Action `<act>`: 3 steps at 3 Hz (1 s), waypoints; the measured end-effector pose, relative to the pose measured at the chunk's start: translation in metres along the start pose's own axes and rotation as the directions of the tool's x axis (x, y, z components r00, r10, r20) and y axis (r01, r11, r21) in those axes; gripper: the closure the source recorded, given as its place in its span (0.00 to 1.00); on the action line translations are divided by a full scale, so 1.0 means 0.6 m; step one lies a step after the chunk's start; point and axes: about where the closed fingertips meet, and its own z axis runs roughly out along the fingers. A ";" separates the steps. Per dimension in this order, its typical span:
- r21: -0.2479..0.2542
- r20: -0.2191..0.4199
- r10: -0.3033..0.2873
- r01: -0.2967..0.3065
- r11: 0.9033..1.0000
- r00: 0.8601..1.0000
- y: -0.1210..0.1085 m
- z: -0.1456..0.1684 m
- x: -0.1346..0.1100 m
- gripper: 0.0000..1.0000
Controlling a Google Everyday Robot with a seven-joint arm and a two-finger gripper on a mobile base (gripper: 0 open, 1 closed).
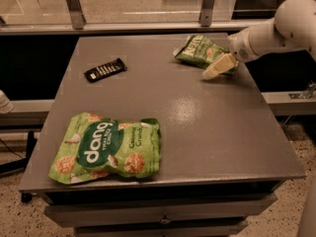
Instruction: Move green jalapeno chip bag near green rice chip bag
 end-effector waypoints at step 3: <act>-0.251 -0.270 -0.307 0.241 0.937 0.912 0.120 -0.150 -0.070 0.00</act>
Offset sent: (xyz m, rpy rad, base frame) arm -0.1586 0.0183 0.0950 -0.4929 0.3445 0.4086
